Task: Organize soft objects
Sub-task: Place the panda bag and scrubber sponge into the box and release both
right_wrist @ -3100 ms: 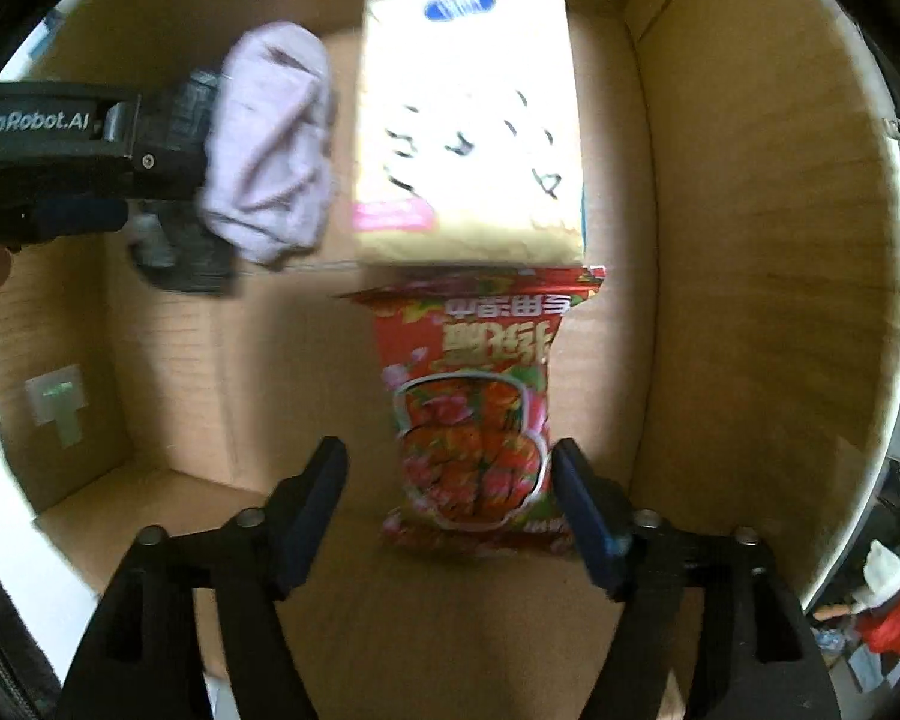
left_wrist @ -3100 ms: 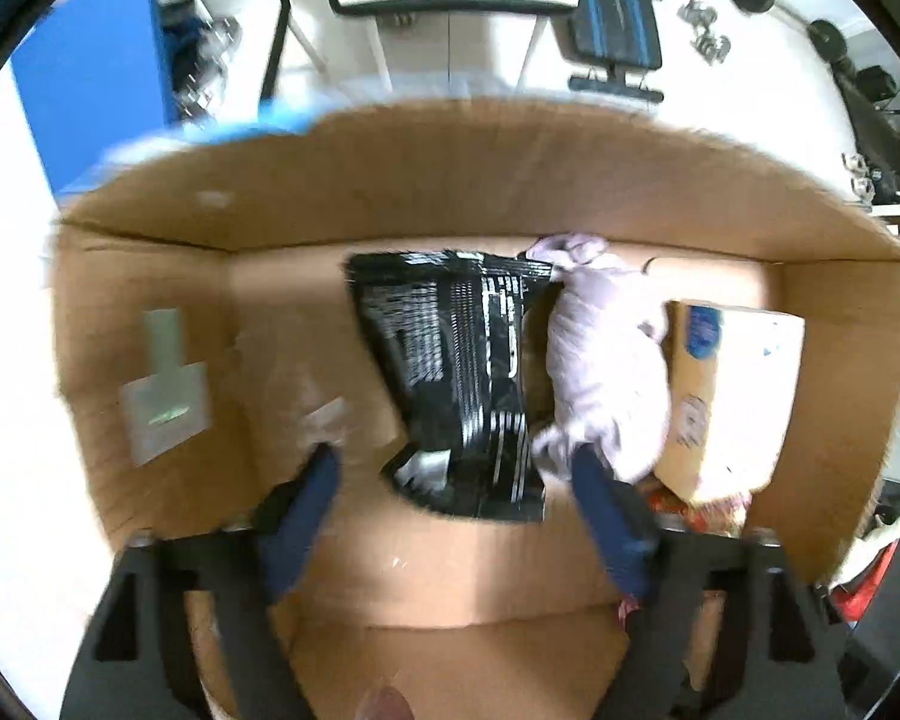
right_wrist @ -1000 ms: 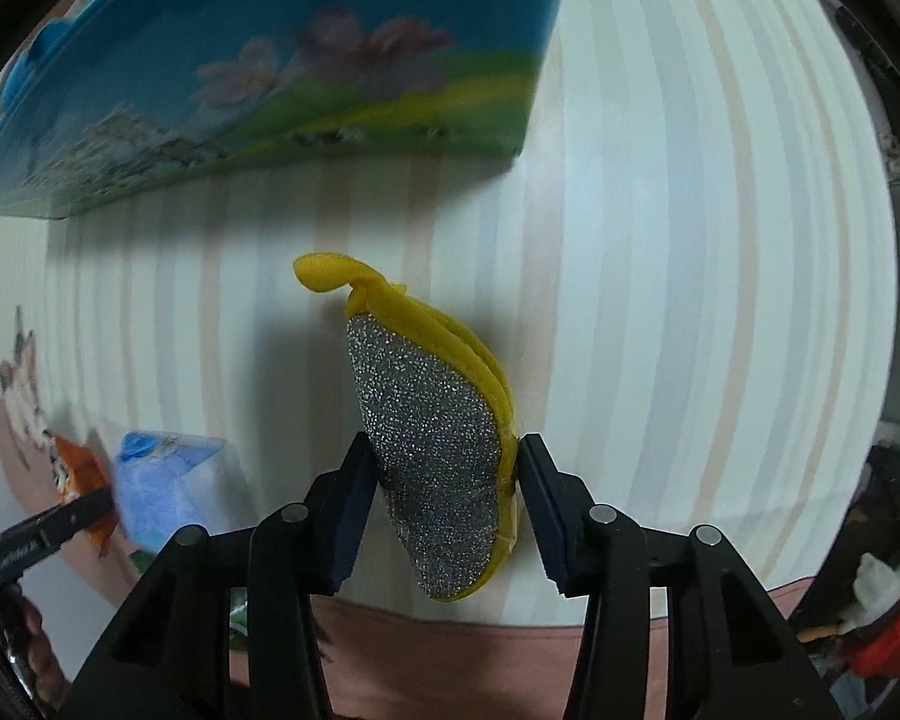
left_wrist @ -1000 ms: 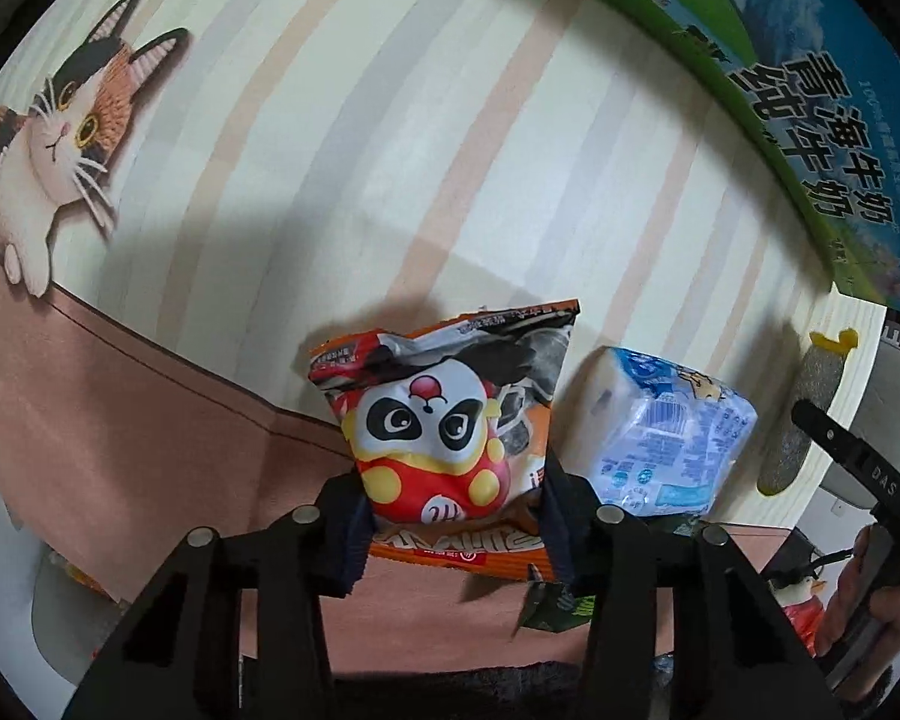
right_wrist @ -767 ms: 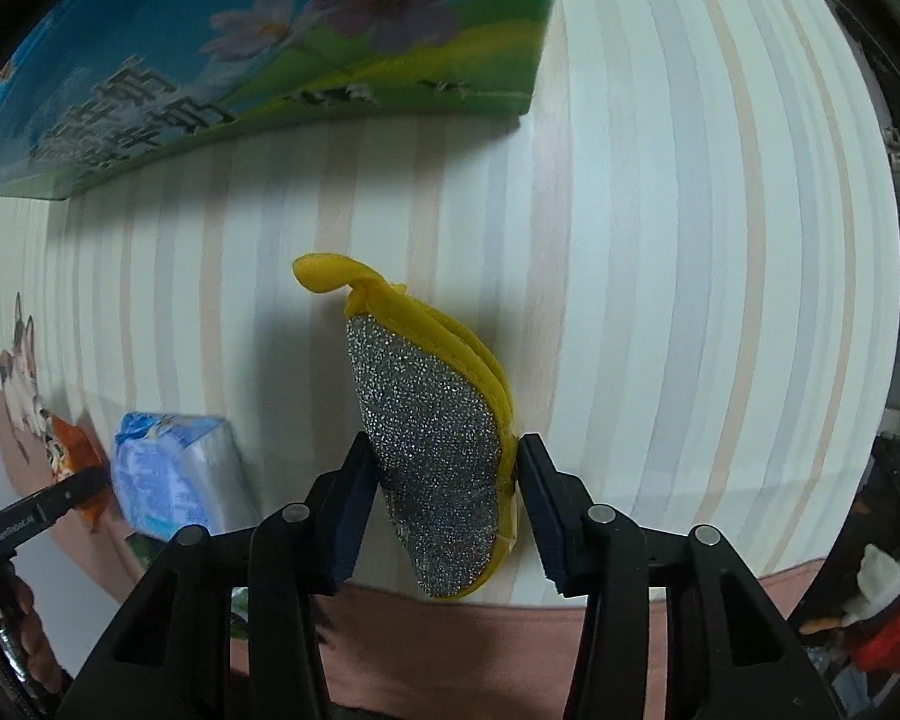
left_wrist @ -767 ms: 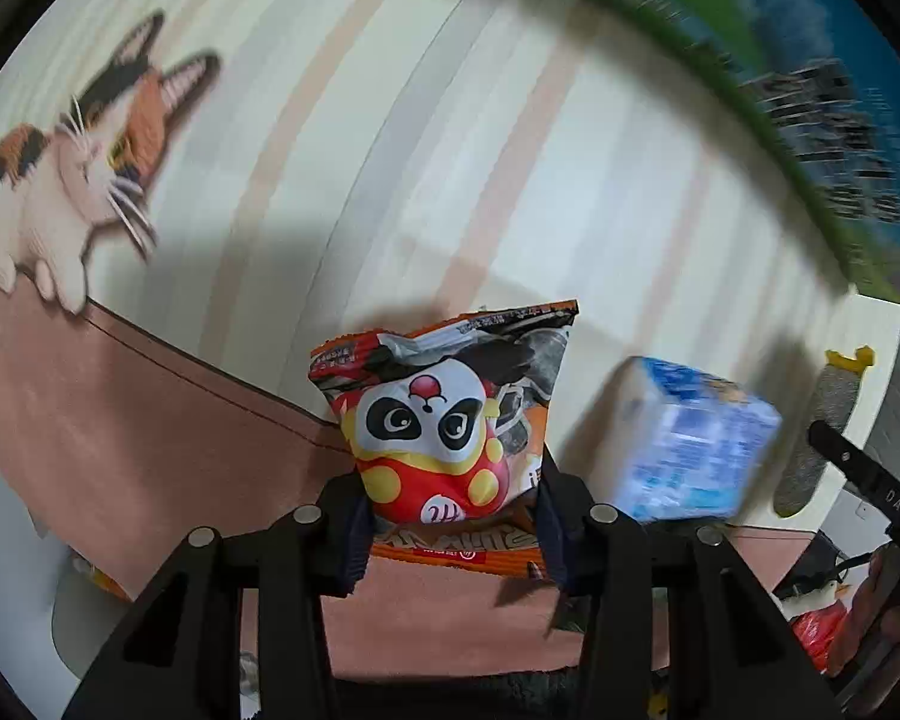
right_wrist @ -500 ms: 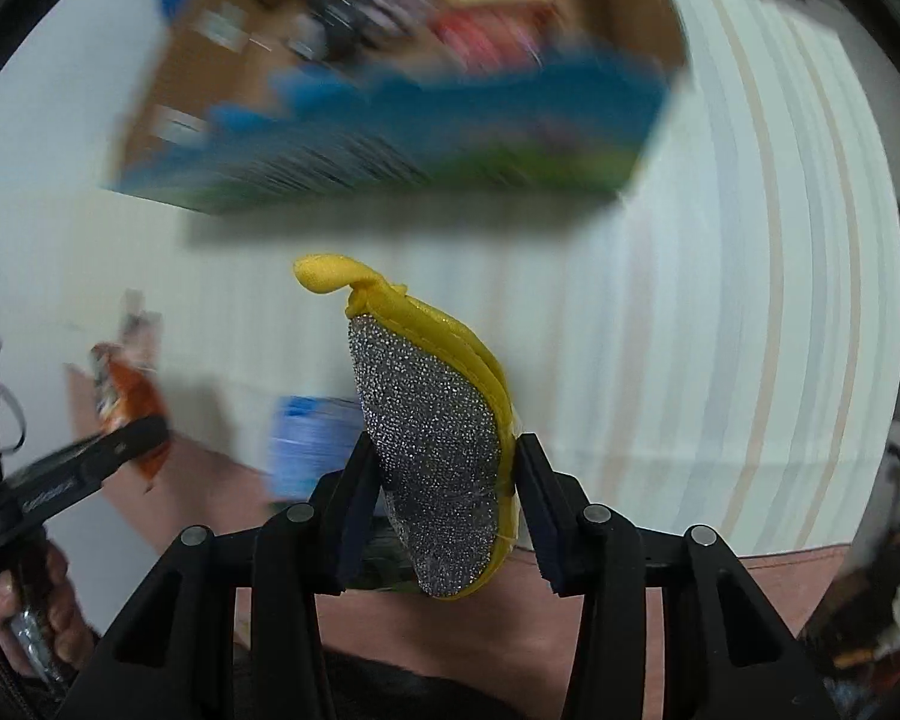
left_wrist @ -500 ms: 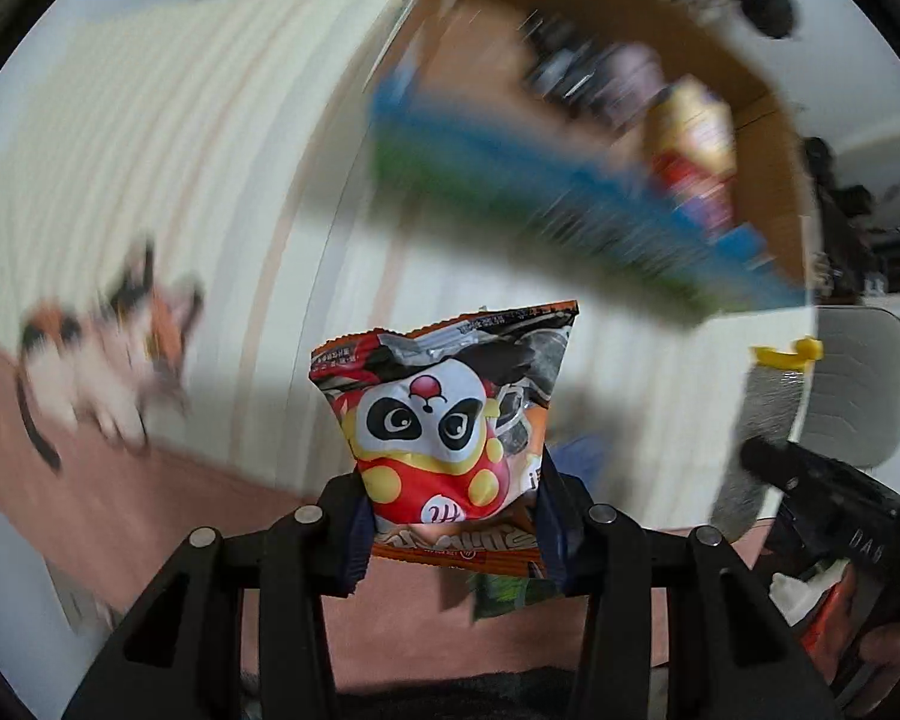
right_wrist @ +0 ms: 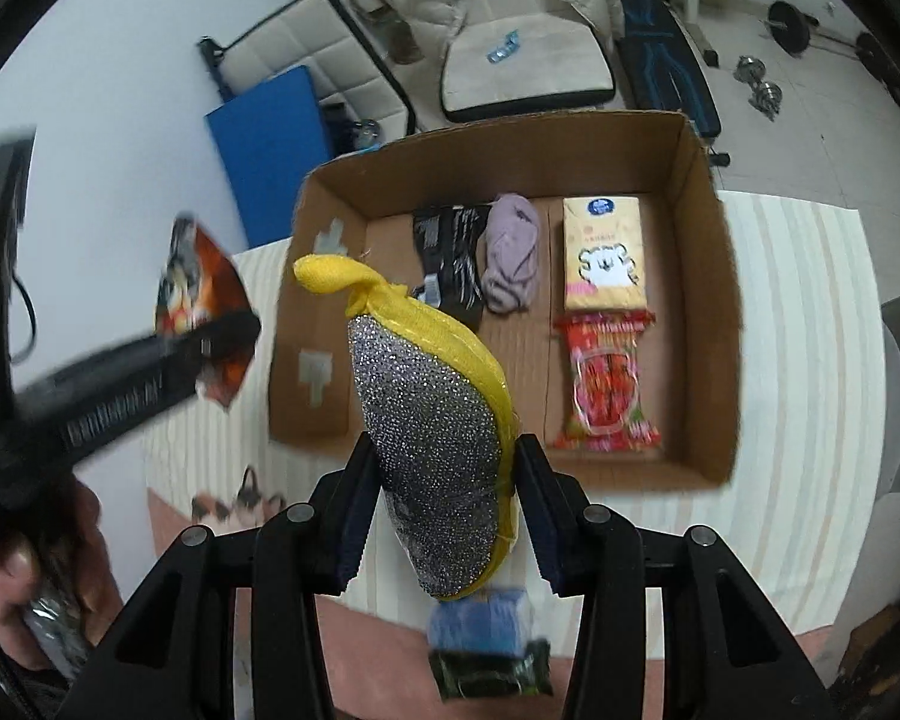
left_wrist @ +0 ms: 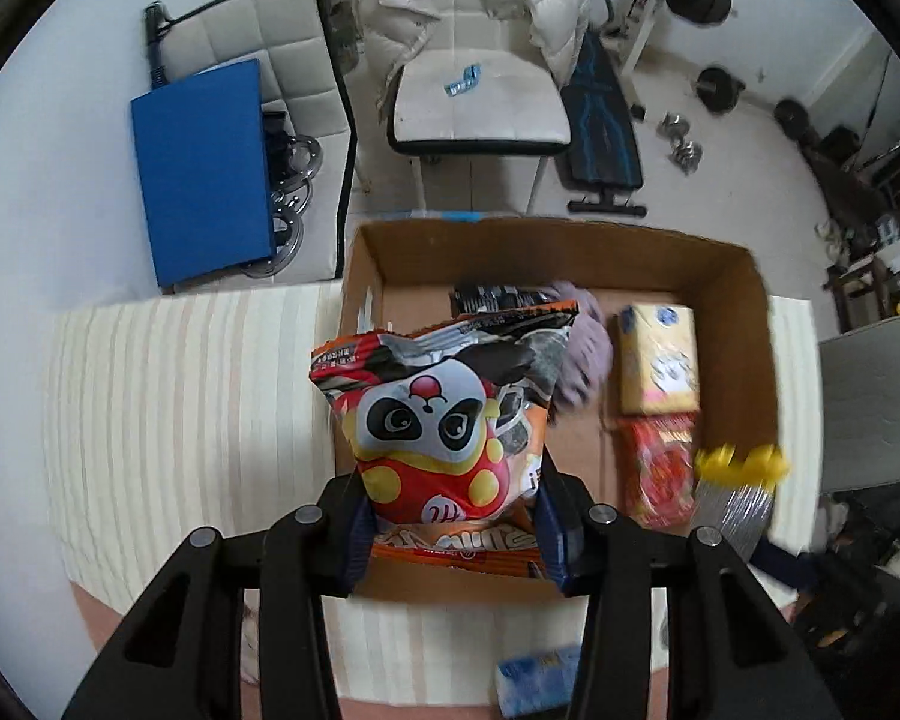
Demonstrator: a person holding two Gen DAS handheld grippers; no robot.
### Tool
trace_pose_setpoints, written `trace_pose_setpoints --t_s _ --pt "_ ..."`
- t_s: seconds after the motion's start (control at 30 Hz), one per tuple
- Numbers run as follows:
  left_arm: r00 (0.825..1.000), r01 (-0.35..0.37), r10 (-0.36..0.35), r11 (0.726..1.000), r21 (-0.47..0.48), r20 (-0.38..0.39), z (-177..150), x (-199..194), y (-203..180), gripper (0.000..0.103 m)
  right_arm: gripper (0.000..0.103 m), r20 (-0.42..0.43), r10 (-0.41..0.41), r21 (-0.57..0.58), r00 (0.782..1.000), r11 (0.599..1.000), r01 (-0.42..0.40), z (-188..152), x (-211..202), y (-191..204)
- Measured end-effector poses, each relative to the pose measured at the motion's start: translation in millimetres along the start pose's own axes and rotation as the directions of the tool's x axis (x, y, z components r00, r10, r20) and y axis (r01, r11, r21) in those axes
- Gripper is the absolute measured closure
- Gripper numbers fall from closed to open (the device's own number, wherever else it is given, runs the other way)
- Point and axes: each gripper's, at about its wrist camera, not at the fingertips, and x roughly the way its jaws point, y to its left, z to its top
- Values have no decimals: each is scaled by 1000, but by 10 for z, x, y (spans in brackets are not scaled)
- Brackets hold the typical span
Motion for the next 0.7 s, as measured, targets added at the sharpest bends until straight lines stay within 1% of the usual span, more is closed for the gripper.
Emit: trace_pose_setpoints --t_s 0.07,0.13,0.23,0.3,0.37,0.5,0.57,0.63,0.7 --pt "998 -24 25 1000 16 -50 199 261 7 62 55 -31 -11 26 999 1000 11 122 222 -9" --pt "992 -43 49 998 49 -117 386 550 -27 61 55 -67 -26 56 997 998 30 232 483 -55" --pt "974 -70 86 994 83 -209 557 963 -89 61 55 -117 -36 91 992 995 47 344 838 -138" --pt "963 -101 124 989 105 -239 631 1174 -126 61 55 -149 -40 118 988 991 58 383 1062 -214" --pt "954 -129 160 983 133 -255 684 1329 -160 61 55 -173 -41 143 984 988 66 403 1231 -287" --pt "935 -184 224 969 165 -276 752 1586 -171 60 56 -201 -58 161 978 983 92 403 1422 -369" --pt "922 -219 269 955 199 -279 745 1684 -188 60 55 -220 -72 160 973 981 109 400 1511 -392" --pt "910 -243 304 942 232 -281 715 1781 -209 59 55 -237 -104 142 966 980 140 401 1596 -393" --pt "904 -250 315 938 238 -290 691 1858 -212 59 55 -252 -137 129 958 976 173 414 1694 -394"
